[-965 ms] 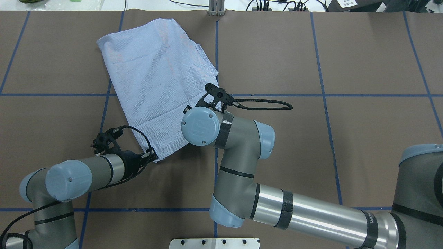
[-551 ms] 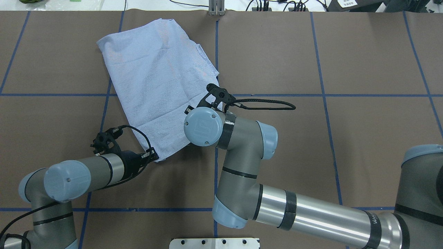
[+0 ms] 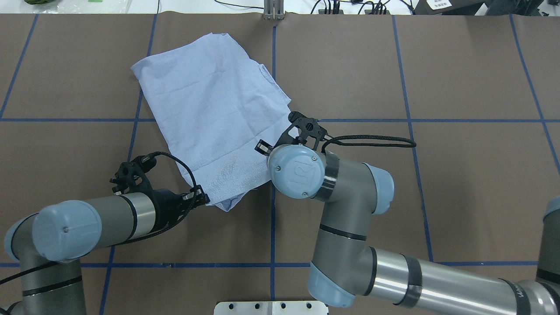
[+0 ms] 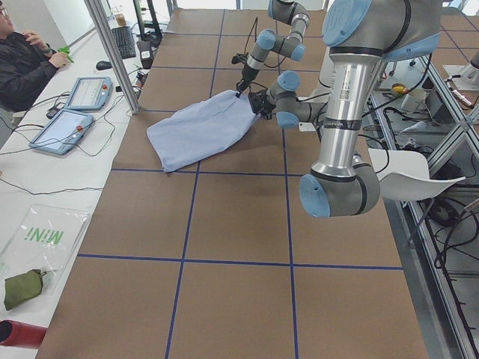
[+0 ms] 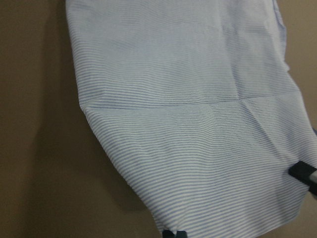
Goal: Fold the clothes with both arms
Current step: 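Lift the shirt with both grippers and fold it over toward each other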
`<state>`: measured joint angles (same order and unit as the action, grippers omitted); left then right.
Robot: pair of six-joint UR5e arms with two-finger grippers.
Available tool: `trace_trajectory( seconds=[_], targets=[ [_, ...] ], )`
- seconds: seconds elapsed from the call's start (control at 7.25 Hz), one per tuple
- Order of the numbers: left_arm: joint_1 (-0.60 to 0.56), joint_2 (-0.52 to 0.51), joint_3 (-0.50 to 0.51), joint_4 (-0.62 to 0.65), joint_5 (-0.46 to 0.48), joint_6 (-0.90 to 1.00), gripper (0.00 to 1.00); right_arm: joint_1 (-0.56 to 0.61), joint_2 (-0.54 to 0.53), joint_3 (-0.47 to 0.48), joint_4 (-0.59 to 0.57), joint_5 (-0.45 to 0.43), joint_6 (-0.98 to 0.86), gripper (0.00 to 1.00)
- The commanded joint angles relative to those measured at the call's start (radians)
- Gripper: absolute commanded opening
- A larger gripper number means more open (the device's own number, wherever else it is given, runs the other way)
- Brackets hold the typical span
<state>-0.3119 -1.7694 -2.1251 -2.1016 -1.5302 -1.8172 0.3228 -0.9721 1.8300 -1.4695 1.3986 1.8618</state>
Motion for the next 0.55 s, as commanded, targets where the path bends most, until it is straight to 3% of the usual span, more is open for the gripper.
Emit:
trace_trajectory(
  seconds=[0.0, 0.41],
  targets=[
    [0.033, -0.012, -0.076, 0.043, -0.004, -0.001, 0.0, -0.127, -0.08, 0.245, -0.157, -0.096, 0.007, 0.0],
    [0.048, -0.012, -0.165, 0.113, -0.019, -0.001, 0.0, -0.209, -0.08, 0.383, -0.312, -0.128, 0.017, 0.0]
  ],
)
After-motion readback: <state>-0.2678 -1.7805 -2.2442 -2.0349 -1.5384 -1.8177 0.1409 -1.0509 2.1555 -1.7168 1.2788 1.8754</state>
